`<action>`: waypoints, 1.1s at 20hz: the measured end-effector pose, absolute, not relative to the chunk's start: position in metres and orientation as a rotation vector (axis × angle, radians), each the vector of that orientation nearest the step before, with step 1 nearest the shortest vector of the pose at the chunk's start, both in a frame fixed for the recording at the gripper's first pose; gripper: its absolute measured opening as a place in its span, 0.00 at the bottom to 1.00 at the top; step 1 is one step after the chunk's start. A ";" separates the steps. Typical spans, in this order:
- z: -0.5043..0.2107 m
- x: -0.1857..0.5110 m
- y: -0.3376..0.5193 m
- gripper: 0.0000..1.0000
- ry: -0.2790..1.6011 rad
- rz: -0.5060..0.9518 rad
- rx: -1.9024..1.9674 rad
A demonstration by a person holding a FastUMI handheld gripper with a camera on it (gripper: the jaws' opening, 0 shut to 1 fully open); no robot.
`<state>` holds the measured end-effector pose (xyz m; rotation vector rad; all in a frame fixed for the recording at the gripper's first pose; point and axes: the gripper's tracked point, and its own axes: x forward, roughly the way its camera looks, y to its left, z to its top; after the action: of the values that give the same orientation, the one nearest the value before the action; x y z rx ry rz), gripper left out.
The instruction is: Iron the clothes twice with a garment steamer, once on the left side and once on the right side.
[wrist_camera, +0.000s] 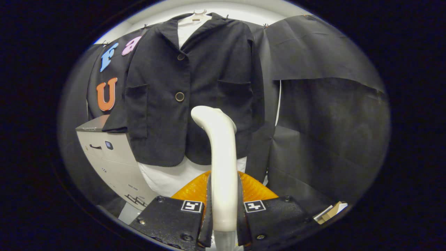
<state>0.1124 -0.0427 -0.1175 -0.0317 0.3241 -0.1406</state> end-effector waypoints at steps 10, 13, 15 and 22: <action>-0.191 0.087 -0.047 0.30 0.474 -0.170 -0.054; -0.209 0.069 -0.041 0.30 0.521 -0.172 -0.063; -0.210 0.055 -0.036 0.30 0.525 -0.186 -0.059; -0.176 -0.004 -0.023 0.30 0.510 -0.205 -0.015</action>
<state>-0.0036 -0.0225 -0.1761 -0.0145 0.5102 -0.2053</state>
